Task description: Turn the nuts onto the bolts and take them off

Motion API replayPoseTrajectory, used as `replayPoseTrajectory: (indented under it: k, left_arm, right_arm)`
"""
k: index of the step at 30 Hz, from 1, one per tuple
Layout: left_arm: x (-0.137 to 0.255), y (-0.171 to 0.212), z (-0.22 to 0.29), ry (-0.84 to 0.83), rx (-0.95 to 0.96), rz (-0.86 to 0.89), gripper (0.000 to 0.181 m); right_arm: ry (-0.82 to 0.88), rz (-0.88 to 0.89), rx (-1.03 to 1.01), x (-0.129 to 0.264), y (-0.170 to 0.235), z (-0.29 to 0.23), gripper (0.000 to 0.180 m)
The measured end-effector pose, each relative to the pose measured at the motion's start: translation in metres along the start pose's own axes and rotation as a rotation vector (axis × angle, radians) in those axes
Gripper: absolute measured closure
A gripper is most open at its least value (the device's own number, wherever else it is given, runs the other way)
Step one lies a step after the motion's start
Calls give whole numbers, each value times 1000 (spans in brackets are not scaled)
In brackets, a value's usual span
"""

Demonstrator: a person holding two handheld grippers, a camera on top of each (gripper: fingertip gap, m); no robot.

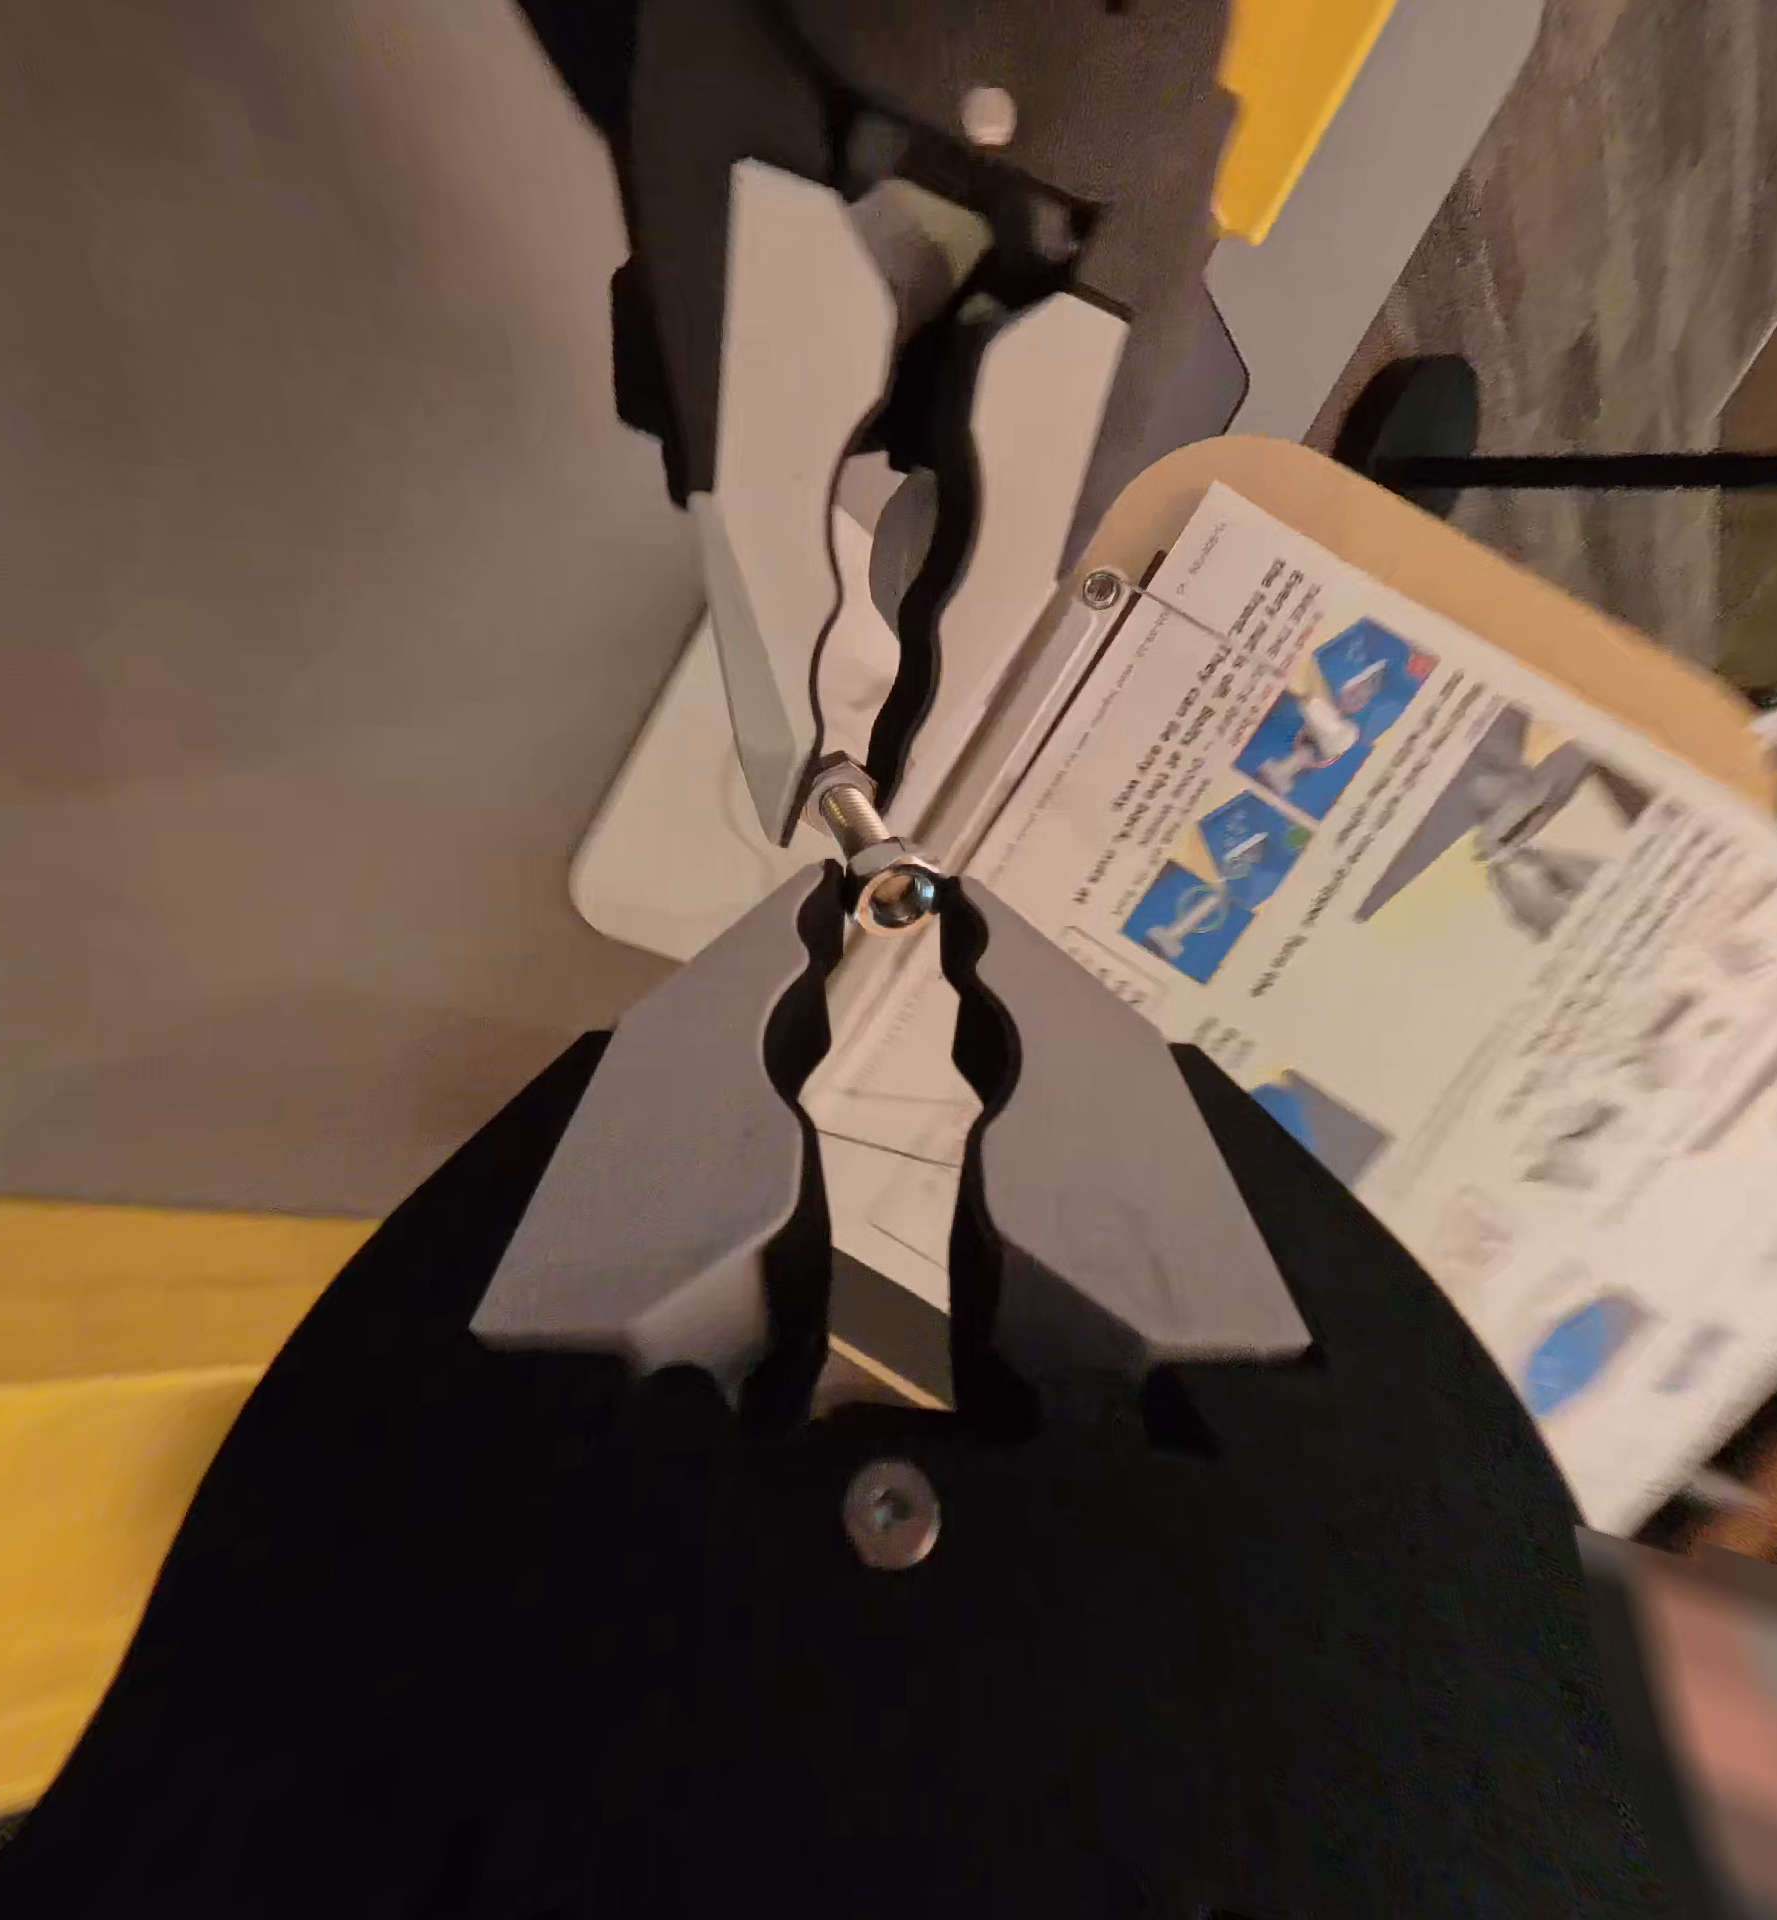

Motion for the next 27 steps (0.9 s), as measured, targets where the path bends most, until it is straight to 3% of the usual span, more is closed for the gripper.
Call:
replayPoseTrajectory:
  k: [3, 6, 18, 27]
  left_arm:
    - [-1, 3, 0, 29, 45, 26, 166]
    - [-2, 5, 0, 37, 68, 36, 166]
    - [-3, 7, -1, 47, 106, 55, 166]
    - [0, 2, -5, 97, 237, 132, 166]
  right_arm:
    - [105, -160, 266, -3, -8, -4, 164]
    - [164, -254, 387, -5, -15, -7, 164]
    - [212, -210, 322, -7, -9, -8, 164]
    - [408, -235, 275, 0, -4, -7, 164]
Point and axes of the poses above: each gripper's, where its closed fingertips meet, x back along the fingers, y out of its underside, z = x × y across the jaws, the point moved 6 cm from there along x, back along the fingers, and after that the axes turned 7 degrees about -x, right-handed, at the moved point
